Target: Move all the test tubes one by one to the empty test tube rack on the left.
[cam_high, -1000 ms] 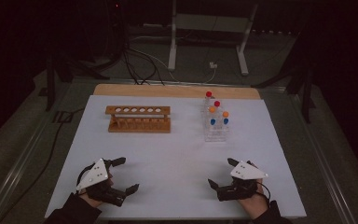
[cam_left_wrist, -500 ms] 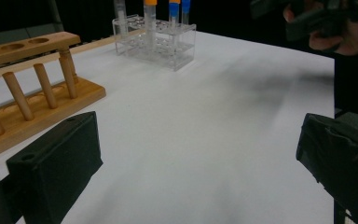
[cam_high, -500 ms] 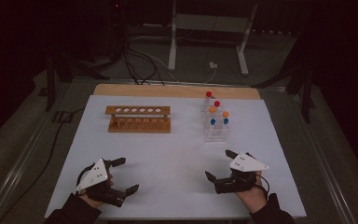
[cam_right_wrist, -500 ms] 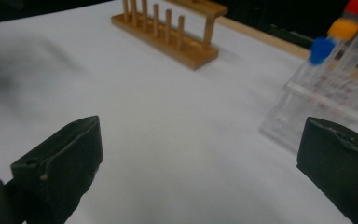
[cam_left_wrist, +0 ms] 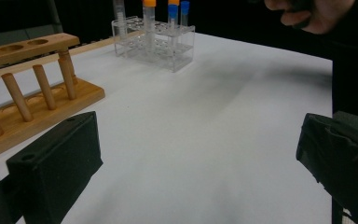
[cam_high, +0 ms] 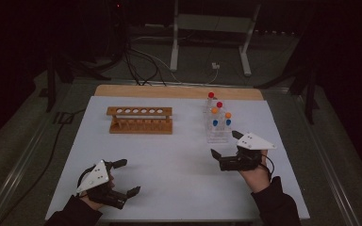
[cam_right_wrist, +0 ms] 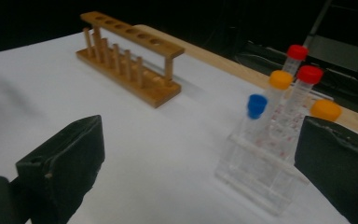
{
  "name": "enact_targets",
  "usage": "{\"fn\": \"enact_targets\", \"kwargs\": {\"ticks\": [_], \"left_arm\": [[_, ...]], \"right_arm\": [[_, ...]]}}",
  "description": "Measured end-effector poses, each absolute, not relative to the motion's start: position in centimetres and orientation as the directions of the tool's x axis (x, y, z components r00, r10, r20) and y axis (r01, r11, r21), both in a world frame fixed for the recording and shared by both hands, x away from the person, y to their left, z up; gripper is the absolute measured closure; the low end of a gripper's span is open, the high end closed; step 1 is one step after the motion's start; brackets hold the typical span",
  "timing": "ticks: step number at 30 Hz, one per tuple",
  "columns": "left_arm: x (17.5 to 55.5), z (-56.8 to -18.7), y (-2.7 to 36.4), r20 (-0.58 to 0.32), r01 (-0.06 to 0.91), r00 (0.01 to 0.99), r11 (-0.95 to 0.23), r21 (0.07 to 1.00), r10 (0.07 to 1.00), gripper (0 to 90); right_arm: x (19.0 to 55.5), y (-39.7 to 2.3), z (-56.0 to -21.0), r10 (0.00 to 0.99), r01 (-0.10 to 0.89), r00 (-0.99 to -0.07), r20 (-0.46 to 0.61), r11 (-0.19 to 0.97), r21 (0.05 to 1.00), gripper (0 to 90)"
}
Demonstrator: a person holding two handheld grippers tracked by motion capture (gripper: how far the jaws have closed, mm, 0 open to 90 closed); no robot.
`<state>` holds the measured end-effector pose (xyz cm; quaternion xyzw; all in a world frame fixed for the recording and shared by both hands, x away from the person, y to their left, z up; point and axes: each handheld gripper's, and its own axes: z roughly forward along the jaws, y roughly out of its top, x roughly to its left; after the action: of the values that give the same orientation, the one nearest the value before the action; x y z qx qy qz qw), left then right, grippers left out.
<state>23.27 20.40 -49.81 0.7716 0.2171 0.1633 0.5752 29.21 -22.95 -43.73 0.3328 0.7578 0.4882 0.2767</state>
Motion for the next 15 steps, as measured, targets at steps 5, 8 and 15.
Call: {"fn": "enact_targets", "kwargs": {"ticks": [5,8,15], "left_arm": [[23.3,-49.8,20.4,0.002,0.149,0.852,-0.246,0.958,0.523,0.6],[23.3,-49.8,20.4,0.000,0.149,0.854,-0.245,0.958,0.521,0.6],[23.2,-49.8,20.4,-0.001,0.149,0.855,-0.244,0.958,0.519,0.6]], "right_arm": [[31.1,-23.7,-43.5,0.801,0.249,-0.594,-0.080,0.277,0.928,1.6],[32.3,-24.2,-43.6,0.820,0.268,-0.569,-0.059,0.252,0.930,2.4],[34.2,-24.8,-44.0,0.871,0.297,-0.489,-0.052,0.222,0.929,6.9]]}}
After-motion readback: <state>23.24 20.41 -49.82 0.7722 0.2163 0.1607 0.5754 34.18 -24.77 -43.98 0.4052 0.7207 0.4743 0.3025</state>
